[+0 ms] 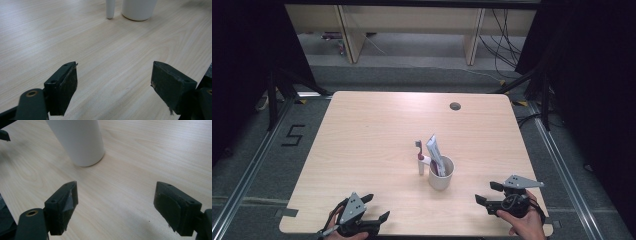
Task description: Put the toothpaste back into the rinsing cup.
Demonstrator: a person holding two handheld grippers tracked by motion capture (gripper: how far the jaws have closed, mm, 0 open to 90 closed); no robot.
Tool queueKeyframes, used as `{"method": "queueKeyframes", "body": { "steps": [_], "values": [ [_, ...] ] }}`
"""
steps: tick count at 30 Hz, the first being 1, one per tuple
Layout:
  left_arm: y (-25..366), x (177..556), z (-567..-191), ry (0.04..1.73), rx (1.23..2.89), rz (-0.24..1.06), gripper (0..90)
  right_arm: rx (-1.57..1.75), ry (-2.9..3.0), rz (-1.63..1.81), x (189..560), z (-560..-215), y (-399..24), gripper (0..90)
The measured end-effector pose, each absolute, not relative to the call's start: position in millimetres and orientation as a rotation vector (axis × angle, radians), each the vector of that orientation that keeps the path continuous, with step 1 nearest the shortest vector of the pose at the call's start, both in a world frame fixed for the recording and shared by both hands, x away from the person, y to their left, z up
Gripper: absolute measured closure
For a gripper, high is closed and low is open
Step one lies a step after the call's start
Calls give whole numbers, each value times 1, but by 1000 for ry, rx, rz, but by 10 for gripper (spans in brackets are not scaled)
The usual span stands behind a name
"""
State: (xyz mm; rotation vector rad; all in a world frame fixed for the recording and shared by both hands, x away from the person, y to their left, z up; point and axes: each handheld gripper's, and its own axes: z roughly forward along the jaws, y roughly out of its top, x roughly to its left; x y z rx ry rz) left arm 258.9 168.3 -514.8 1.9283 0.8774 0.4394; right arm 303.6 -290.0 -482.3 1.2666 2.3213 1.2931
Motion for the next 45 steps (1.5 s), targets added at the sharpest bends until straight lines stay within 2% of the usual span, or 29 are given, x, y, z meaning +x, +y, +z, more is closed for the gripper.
{"method": "queueKeyframes", "body": {
  "steps": [28, 45],
  "values": [
    [167, 259, -515, 882, 1947, 434, 204, 1253, 2389, 1283, 281, -493, -288, 167],
    [165, 259, -515, 869, 1949, 431, 195, 1210, 2443, 1137, 275, -497, -286, 168]
  ]
}}
